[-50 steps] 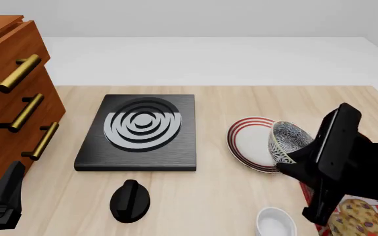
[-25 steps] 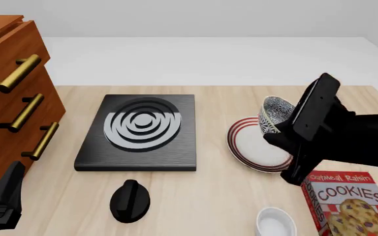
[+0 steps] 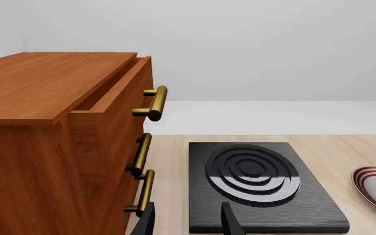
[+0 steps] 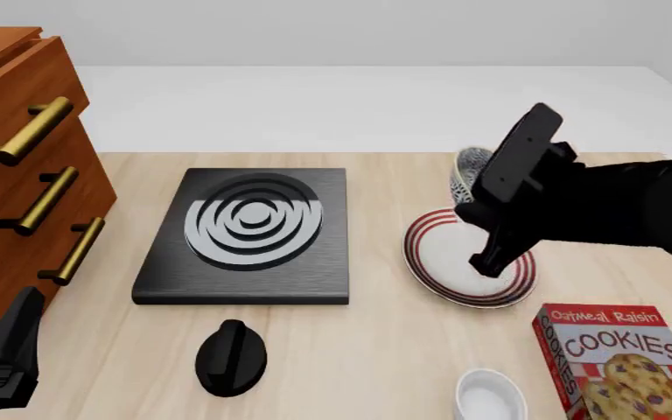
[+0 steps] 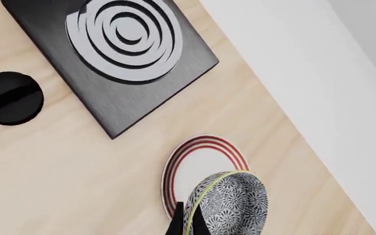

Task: Pick the akita bowl on the ramekin and place it on the plate.

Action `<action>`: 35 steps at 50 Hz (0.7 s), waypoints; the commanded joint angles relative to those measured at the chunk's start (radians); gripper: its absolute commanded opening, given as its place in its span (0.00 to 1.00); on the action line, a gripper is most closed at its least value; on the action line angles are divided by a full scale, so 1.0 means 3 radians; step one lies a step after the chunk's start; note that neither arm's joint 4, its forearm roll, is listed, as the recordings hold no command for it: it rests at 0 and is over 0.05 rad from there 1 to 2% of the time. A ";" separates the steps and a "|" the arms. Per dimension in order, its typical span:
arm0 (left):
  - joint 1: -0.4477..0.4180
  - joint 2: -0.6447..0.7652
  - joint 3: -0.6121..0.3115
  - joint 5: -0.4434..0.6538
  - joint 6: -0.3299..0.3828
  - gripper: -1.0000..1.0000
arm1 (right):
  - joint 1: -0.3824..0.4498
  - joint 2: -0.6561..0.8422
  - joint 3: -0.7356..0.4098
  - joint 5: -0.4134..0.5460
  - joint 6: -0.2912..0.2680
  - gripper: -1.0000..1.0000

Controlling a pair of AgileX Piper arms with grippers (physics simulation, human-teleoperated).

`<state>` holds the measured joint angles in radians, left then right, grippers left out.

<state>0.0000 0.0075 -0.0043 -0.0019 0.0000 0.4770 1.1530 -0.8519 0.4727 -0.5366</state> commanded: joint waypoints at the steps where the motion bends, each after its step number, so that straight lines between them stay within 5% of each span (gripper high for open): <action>1: 0.0000 0.0000 0.0000 0.0000 0.0000 1.00 | -0.0140 0.0298 -0.0123 -0.0152 -0.0039 0.00; 35: 0.0000 0.0000 0.0000 0.0000 0.0000 1.00 | -0.0486 0.0879 -0.0309 -0.0406 -0.0108 0.00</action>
<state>0.0000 0.0075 -0.0043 -0.0019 0.0000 0.3526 1.3775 -0.9268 0.3701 -0.5706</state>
